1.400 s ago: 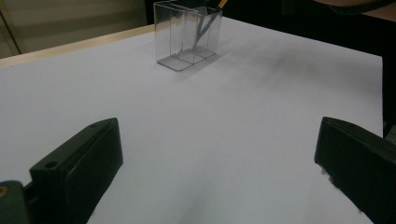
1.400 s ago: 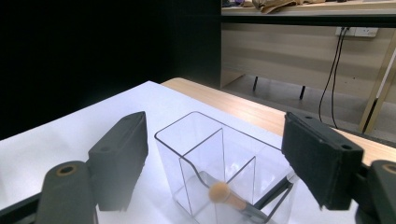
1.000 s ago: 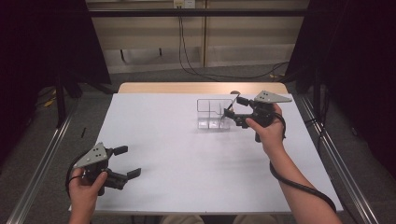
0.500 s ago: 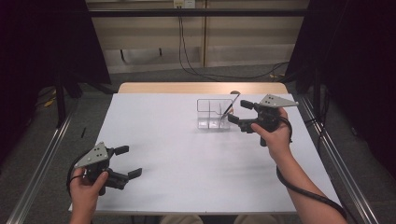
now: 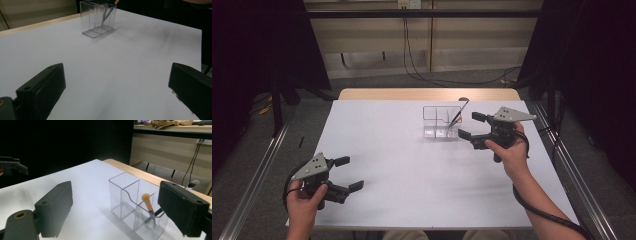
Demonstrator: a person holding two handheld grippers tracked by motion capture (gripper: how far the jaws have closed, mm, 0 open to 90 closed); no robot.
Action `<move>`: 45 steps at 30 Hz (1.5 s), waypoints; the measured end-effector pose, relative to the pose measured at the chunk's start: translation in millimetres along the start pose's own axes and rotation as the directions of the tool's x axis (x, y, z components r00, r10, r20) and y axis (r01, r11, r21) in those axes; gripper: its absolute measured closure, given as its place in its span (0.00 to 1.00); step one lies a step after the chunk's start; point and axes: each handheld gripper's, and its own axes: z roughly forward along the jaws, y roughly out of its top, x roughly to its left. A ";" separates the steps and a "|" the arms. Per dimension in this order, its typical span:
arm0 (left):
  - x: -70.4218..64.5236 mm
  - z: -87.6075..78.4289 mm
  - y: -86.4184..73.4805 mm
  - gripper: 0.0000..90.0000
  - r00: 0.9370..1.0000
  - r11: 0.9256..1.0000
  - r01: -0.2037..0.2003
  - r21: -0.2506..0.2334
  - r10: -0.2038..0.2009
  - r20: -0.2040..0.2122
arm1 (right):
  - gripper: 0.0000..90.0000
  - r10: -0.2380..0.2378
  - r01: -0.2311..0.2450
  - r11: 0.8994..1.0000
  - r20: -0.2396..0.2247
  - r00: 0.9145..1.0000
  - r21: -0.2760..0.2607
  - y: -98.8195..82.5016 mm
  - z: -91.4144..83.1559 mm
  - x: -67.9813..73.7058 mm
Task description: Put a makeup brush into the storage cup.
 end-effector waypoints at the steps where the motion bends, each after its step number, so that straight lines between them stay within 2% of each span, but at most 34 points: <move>1: -0.3 0.0 0.1 0.01 1.000 1.000 0.000 0.001 0.000 -0.004 | 0.13 -0.003 0.003 1.000 0.000 1.000 0.002 -0.6 -1.1 1.0; 11: 0.2 -0.5 0.0 0.01 1.000 1.000 -0.002 -0.001 0.002 -0.002 | 0.07 0.011 -0.011 1.000 -0.010 1.000 -0.005 -7.1 -10.8 1.7; 13: 0.2 -0.5 -0.1 0.01 1.000 1.000 -0.001 -0.001 0.001 -0.001 | 0.06 0.002 -0.002 1.000 -0.016 1.000 -0.003 -8.6 -13.4 2.0; 27: 0.1 -1.5 0.3 0.01 1.000 1.000 -0.001 -0.003 0.001 -0.006 | 0.06 0.006 -0.007 1.000 -0.032 0.999 -0.025 -18.2 -28.0 5.9; 45: -0.1 -2.1 0.4 0.01 1.000 1.000 -0.001 -0.004 0.001 -0.003 | 0.06 -0.006 0.005 1.000 -0.045 0.999 -0.020 -28.2 -44.7 9.6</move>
